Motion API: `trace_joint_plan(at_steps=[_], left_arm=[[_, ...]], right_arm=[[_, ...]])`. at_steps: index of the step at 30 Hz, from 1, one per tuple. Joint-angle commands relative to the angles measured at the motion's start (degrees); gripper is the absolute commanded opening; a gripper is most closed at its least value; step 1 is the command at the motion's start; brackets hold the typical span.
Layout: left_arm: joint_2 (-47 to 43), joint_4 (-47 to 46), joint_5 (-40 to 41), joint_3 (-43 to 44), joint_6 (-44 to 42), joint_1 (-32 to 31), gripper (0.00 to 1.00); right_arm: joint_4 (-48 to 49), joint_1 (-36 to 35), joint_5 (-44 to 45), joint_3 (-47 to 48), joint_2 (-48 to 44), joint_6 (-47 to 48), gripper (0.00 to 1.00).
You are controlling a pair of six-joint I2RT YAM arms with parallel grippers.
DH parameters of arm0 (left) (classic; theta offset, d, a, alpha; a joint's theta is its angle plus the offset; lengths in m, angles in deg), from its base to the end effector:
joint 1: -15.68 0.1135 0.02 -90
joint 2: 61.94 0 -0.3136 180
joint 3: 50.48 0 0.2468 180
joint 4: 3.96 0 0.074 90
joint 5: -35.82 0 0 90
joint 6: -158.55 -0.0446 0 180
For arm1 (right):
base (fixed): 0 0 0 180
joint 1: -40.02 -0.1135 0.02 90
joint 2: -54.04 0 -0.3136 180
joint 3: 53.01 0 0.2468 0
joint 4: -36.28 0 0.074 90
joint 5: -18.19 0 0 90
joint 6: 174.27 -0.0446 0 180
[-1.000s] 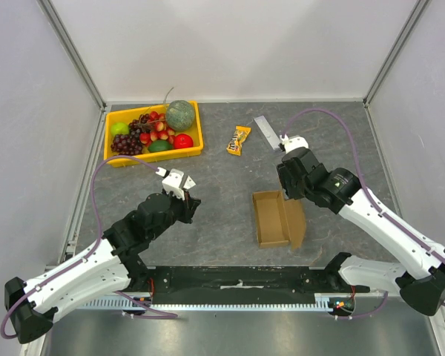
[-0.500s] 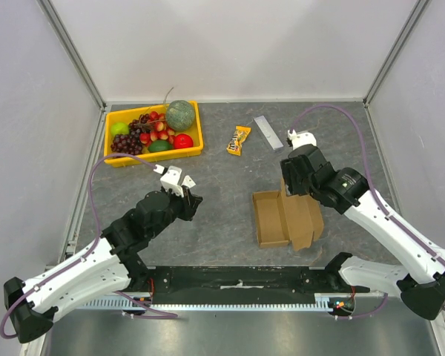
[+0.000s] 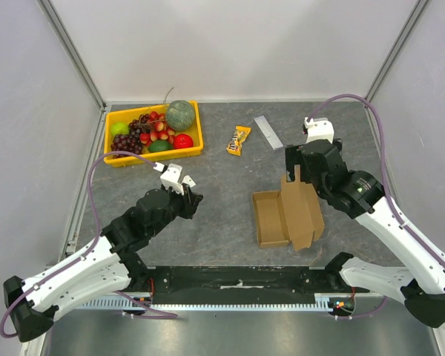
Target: Fold the paper box
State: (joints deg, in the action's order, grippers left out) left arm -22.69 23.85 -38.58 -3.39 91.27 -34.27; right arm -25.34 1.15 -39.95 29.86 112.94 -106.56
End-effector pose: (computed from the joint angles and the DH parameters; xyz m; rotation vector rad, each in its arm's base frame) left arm 0.0938 -0.0930 0.3056 0.2760 1.9315 -0.5919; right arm 0.1488 0.0897 0.4139 -0.0112 2.1162 0.0091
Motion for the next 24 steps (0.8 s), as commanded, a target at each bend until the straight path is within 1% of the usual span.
trace_joint_plan(at_steps=[1,4,5,7,11,14,16,19,22,24], left_arm=[[0.4,0.4,1.4,3.7,1.7,0.0,0.29],[1.4,3.0,1.2,5.4,2.1,0.3,0.3],[1.7,3.7,1.1,5.9,2.2,0.3,0.3],[2.0,4.5,0.8,6.5,2.3,0.4,0.3],[2.9,4.4,-0.4,7.0,2.8,0.5,0.3],[4.3,4.0,-2.1,7.3,3.4,0.6,0.3],[5.5,3.6,-3.5,7.5,3.4,0.6,0.3],[6.9,3.4,-4.6,7.9,3.5,0.6,0.3],[7.3,2.8,-4.6,7.8,3.5,0.6,0.3],[7.6,2.8,-4.6,8.0,3.3,0.6,0.3]], right_arm=[[5.1,0.2,2.3,2.7,-0.2,0.7,0.98],[2.9,0.2,-6.6,3.8,0.8,1.2,0.98],[2.2,0.2,-7.8,4.2,1.0,-0.2,0.98],[1.6,0.2,-8.0,3.7,0.6,-6.3,0.98],[1.5,0.2,-10.9,-0.1,-1.4,-14.1,0.98],[0.6,0.2,-11.2,-1.4,-1.8,-16.2,0.98],[-1.2,0.2,-8.9,0.2,-0.6,-17.0,0.98],[-5.1,0.2,-5.1,5.0,3.7,-17.4,0.98],[-9.7,0.2,-5.0,11.3,10.6,-15.5,0.98],[-10.4,0.2,-6.1,13.6,12.1,-11.7,0.98]])
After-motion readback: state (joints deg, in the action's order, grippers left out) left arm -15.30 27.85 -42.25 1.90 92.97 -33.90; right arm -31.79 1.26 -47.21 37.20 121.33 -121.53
